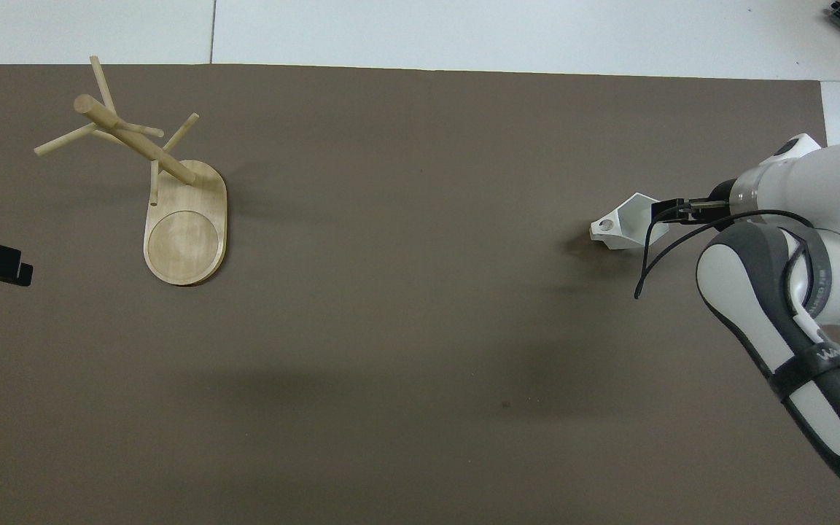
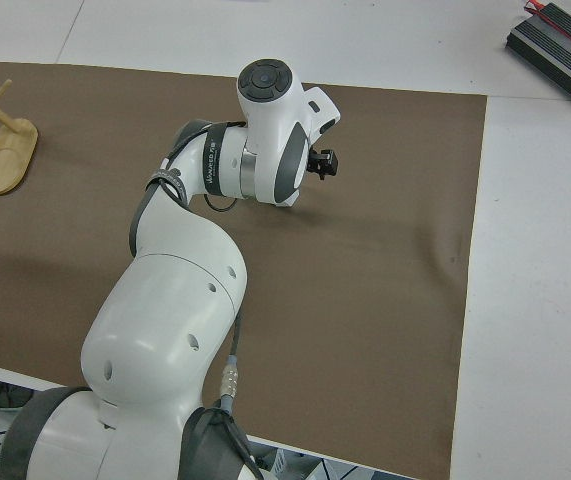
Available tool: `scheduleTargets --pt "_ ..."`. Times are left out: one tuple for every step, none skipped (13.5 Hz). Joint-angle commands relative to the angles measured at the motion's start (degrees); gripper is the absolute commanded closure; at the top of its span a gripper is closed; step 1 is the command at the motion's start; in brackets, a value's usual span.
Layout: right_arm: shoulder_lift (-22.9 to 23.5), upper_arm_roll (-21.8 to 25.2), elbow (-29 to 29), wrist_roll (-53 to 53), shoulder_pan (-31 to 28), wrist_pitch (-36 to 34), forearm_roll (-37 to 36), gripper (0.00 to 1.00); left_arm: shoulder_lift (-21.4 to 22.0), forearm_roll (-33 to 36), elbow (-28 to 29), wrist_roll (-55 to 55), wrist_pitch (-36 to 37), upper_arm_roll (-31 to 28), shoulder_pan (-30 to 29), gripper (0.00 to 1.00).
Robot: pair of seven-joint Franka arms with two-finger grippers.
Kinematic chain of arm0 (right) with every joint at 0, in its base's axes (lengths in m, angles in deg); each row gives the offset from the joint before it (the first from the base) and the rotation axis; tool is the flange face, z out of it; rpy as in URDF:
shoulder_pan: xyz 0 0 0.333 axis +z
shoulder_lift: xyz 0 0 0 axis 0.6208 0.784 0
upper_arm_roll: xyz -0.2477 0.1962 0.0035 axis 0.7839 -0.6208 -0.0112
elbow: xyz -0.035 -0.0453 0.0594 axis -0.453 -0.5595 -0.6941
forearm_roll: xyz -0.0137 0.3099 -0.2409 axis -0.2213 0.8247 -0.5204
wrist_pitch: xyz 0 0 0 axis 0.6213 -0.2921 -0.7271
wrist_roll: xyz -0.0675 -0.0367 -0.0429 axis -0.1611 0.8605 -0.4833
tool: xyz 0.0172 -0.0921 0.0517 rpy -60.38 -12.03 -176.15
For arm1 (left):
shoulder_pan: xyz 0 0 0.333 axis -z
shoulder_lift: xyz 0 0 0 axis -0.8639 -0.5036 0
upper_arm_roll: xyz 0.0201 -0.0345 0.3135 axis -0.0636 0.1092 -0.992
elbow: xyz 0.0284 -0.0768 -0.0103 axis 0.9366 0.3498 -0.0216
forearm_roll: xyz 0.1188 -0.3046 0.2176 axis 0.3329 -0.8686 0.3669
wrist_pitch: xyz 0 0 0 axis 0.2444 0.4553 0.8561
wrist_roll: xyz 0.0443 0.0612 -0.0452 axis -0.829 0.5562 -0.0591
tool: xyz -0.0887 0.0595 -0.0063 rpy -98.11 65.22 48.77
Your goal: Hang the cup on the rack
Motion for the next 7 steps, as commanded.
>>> scheduleTargets --pt "0.5 -0.3 -1.0 -2.1 -0.2 2.1 -0.5 0.00 1.9 1.1 2.1 -0.9 -0.1 -0.3 0.8 0.00" --pt "0.5 -0.3 -1.2 -2.9 -0.1 2.2 -0.5 0.00 1.9 1.1 2.1 -0.8 -0.2 -0.3 0.9 0.00" --pt "0.5 -0.3 -1.2 -3.4 0.3 2.2 -0.5 0.00 1.9 1.1 2.1 -0.8 -0.3 -0.3 0.8 0.00" --pt "0.5 -0.3 -1.2 -3.8 0.3 2.2 -0.5 0.00 1.9 1.1 2.1 -0.7 -0.2 -0.3 0.8 0.00" --pt "0.5 -0.3 -1.2 -4.5 0.4 2.2 -0.5 0.00 1.9 1.1 2.1 -0.7 0.1 -0.3 0.6 0.00" --pt "0.5 -0.3 -1.2 -5.1 0.6 2.3 -0.5 0.00 1.9 1.1 2.1 -0.6 -0.3 -0.3 0.4 0.00" --pt "0.5 -0.3 -1.2 -5.4 0.9 3.0 -0.5 0.02 1.9 1.1 2.1 -0.5 -0.3 -0.3 0.4 0.00"
